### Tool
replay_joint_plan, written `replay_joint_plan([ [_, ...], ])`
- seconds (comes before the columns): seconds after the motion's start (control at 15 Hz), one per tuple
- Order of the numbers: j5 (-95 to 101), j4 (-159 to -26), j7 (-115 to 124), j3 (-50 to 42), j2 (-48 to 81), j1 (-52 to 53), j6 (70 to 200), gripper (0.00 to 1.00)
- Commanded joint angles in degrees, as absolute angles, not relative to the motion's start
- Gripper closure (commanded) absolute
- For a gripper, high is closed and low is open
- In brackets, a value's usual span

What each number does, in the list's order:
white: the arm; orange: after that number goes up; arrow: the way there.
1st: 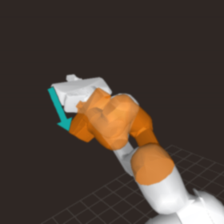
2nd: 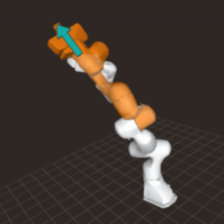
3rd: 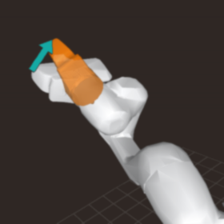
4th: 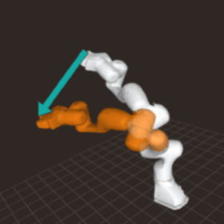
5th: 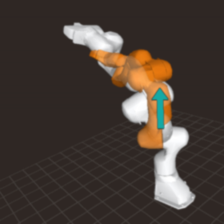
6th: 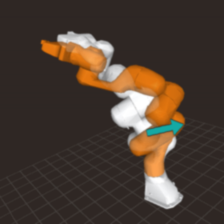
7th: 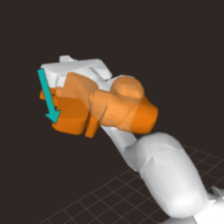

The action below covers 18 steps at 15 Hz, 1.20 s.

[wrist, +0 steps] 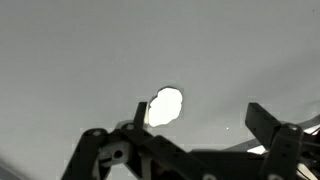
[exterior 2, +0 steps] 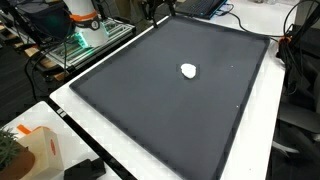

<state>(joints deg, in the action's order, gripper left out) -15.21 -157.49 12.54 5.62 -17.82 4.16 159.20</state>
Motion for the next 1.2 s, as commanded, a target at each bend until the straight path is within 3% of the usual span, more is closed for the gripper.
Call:
replay_joint_plan([
  [0.0, -14.75, -157.45, 12.90, 5.17, -17.91, 4.53, 159.04, 0.00],
  [0.53, -3.93, -152.25, 11.24, 7.45, -4.19, 2.93, 165.35, 0.00],
  [0.87, 19.92, -147.99, 23.61, 6.34, 3.86, -1.24, 166.79, 0.00],
  [1.13, 18.45, -147.37, 22.83, 6.01, 4.85, -0.52, 165.65, 0.00],
])
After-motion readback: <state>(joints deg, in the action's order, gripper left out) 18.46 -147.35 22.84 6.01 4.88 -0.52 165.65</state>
